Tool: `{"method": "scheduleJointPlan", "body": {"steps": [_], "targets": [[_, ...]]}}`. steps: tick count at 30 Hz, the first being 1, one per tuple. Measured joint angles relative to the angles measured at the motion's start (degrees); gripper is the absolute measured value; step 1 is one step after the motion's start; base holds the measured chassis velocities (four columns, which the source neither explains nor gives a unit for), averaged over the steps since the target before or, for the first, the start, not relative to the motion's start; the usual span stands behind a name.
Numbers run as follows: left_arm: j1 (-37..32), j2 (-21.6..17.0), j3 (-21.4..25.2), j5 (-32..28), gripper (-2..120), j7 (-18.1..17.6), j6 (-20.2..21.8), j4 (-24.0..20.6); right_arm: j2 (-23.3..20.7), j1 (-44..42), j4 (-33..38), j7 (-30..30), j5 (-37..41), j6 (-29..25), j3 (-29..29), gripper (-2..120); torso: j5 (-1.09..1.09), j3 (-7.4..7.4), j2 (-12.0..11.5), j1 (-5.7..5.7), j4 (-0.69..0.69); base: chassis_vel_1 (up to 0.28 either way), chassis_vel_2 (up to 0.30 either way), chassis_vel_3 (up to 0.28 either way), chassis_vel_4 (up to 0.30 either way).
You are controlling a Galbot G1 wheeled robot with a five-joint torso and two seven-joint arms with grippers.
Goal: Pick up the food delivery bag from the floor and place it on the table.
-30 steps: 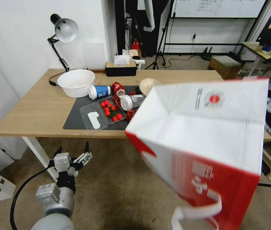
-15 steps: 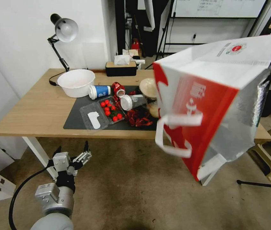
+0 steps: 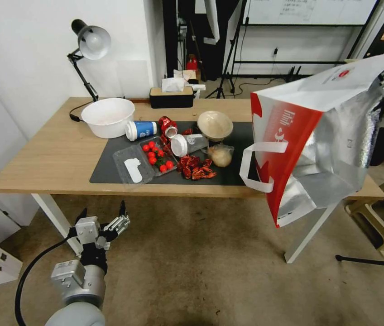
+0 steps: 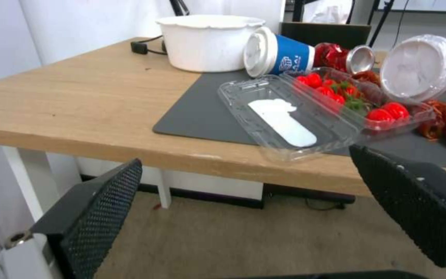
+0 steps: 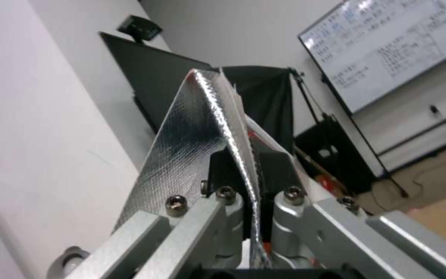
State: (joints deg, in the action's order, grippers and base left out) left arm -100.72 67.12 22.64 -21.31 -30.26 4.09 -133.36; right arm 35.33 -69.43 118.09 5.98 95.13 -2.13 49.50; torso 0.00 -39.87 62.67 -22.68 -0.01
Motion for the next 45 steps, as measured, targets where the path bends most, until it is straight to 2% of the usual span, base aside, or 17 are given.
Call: {"method": "scheduleJointPlan", "body": {"steps": [2, 13, 23, 45], "targets": [[0.1, 0.0, -0.3, 0.0, 100, 0.0, 0.0, 0.2, -1.1, 1.5, -1.1, 2.5, 0.8, 1.8, -0.6, 0, 0.0, 0.0, 0.0, 0.0, 0.01, 0.0, 0.0, 0.0, 0.0], [0.6, -0.1, -0.6, 0.0, 100, 0.0, 0.0, 0.7, -4.8, 4.9, -5.2, 6.2, 5.0, 7.9, -2.1, 0, 0.01, 0.0, 0.0, 0.0, 0.01, 0.0, 0.0, 0.0, 0.0], [0.6, -0.3, -0.8, 0.0, 100, 0.1, -0.1, 1.1, -6.4, 7.4, -7.2, 8.1, 4.1, 8.9, -3.6, 0, 0.0, 0.0, 0.0, 0.0, 0.01, 0.0, 0.0, 0.0, 0.0], [0.7, -0.5, -0.7, 0.0, 100, 0.1, -0.2, 1.1, -6.4, 7.6, -7.1, 9.9, 2.2, 9.1, -3.8, 0, 0.0, 0.0, 0.0, 0.0, 0.01, 0.0, 0.0, 0.0, 0.0]]}}
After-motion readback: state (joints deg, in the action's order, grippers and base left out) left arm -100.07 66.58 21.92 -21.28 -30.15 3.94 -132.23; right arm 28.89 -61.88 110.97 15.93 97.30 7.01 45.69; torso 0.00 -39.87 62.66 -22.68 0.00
